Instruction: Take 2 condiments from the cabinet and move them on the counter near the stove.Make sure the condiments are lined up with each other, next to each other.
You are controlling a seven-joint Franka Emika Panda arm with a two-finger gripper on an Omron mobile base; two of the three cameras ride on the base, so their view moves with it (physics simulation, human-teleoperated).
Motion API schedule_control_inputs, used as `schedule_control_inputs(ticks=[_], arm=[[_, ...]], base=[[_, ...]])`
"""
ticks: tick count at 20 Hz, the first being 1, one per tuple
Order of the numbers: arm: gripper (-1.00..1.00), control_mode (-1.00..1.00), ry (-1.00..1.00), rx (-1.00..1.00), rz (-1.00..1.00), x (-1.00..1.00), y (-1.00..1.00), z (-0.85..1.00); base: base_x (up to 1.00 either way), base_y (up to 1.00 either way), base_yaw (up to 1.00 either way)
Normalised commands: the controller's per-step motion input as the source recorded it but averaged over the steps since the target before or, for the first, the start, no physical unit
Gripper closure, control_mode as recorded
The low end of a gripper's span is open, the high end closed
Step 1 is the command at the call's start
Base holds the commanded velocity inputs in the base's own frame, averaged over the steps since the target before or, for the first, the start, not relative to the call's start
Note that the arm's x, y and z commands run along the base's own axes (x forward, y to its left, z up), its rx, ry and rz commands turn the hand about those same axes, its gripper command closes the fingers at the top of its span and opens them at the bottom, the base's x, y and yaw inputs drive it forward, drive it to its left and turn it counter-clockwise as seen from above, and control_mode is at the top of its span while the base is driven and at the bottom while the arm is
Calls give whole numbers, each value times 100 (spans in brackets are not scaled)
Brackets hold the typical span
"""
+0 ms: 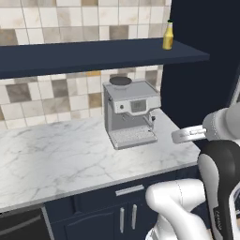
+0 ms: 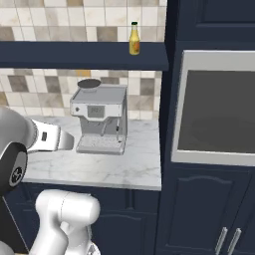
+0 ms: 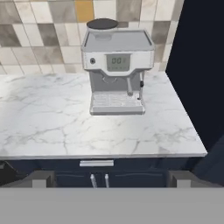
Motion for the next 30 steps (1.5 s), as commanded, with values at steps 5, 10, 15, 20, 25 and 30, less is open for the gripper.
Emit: schedule_control_inputs(ticks=[5, 10, 15, 20, 25, 30], arm=[[-100, 100, 0, 0, 0, 0, 0, 0], [-100, 100, 0, 0, 0, 0, 0, 0], [-100, 100, 0, 0, 0, 0, 0, 0], [-100, 100, 0, 0, 0, 0, 0, 0], [-100, -100, -5, 0, 0, -21, -19, 17], [-100, -100, -4, 0, -2, -34, -49, 54]], base=[[58, -17, 8], [38, -11, 7], [13, -13, 2], [1, -3, 0], [-7, -7, 0], [0, 0, 0]])
